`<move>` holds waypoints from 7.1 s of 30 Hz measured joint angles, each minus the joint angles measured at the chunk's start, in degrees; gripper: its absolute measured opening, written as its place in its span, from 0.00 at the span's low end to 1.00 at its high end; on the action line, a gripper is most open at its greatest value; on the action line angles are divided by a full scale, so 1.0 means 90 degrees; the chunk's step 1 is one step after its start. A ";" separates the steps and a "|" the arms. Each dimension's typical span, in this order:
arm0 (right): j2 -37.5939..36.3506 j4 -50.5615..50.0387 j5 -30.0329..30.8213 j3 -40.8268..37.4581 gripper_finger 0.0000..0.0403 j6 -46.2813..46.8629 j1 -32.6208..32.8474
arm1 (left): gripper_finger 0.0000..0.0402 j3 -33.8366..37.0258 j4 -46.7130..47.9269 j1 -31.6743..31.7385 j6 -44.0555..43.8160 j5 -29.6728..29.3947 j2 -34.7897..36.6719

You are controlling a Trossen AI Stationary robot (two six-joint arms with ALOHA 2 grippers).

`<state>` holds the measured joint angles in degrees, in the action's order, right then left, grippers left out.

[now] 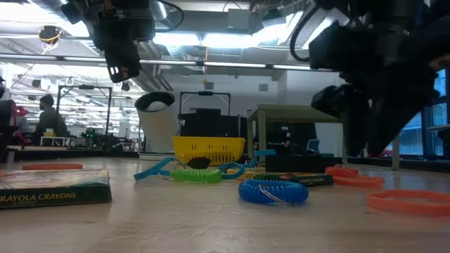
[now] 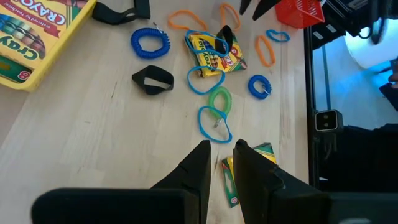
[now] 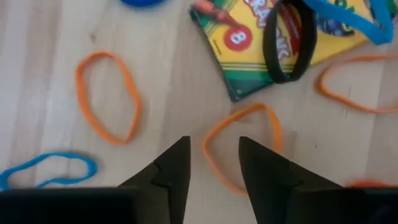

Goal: Pick & Place Office Desk Supplies
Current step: Put the orange rubber band into the red bin, then put the orange spring keychain into the black bin

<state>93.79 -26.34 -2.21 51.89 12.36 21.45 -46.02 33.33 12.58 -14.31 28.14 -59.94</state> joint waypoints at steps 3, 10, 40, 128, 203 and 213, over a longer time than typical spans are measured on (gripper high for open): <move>0.0196 0.0101 -0.0030 0.0005 0.39 -0.0094 0.0044 | 0.15 0.0000 -0.0011 0.0000 0.0000 0.0000 0.0002; 0.0516 0.0029 0.0072 0.0003 0.40 0.0089 0.0056 | 0.15 0.0005 -0.0004 0.0000 -0.0038 0.0000 0.0002; 0.0417 -0.1019 0.1227 0.0059 0.00 0.2960 0.0046 | 0.15 0.0005 -0.0008 0.0000 -0.0046 0.0002 0.0002; -0.0142 -0.1344 -0.0208 -0.0491 0.00 0.9174 0.2666 | 0.15 0.0000 -0.0007 0.0002 -0.0032 0.0029 0.0001; -0.0863 -0.2056 0.0982 0.0690 0.25 0.1768 -0.0822 | 0.15 0.0000 -0.0401 -0.0010 -0.0349 0.0046 -0.0006; 0.0034 -0.2080 0.0359 0.0688 0.26 0.1169 -0.1156 | 0.15 0.0000 -0.0399 -0.0007 -0.0816 0.0005 -0.0006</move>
<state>94.09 -45.06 1.02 58.08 22.88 11.05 -46.02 29.74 12.51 -21.65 28.19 -59.99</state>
